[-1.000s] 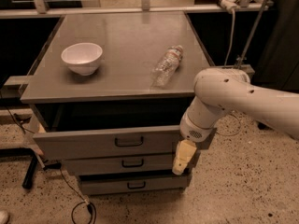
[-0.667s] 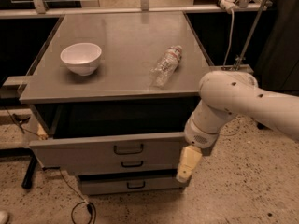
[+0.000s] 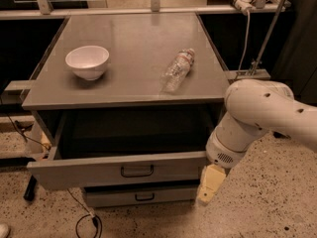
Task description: Open top drawer
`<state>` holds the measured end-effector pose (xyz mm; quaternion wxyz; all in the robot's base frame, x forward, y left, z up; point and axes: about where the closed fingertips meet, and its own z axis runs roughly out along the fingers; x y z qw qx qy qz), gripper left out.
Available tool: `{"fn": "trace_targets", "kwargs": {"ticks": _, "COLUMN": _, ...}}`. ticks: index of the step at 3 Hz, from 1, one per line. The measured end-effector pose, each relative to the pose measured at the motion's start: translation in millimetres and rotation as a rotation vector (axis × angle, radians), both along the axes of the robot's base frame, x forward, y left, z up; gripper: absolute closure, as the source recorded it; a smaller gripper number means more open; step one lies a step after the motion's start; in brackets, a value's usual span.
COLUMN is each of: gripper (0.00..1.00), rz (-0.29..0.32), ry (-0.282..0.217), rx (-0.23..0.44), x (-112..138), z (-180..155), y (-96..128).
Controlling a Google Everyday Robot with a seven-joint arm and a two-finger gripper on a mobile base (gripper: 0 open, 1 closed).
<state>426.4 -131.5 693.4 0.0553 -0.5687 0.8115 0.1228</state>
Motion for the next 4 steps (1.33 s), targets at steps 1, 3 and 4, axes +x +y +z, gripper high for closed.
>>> {"fn": "trace_targets", "kwargs": {"ticks": 1, "gripper": 0.0, "rz": 0.012, "ry": -0.04, "rx": -0.006, "x": 6, "z": 13, "y": 6}}
{"fn": "trace_targets", "kwargs": {"ticks": 3, "gripper": 0.0, "rz": 0.03, "ry": 0.035, "rx": -0.043, "x": -21, "z": -15, "y": 6}}
{"fn": "trace_targets", "kwargs": {"ticks": 4, "gripper": 0.0, "rz": 0.032, "ry": 0.054, "rx": -0.05, "x": -27, "z": -18, "y": 4}}
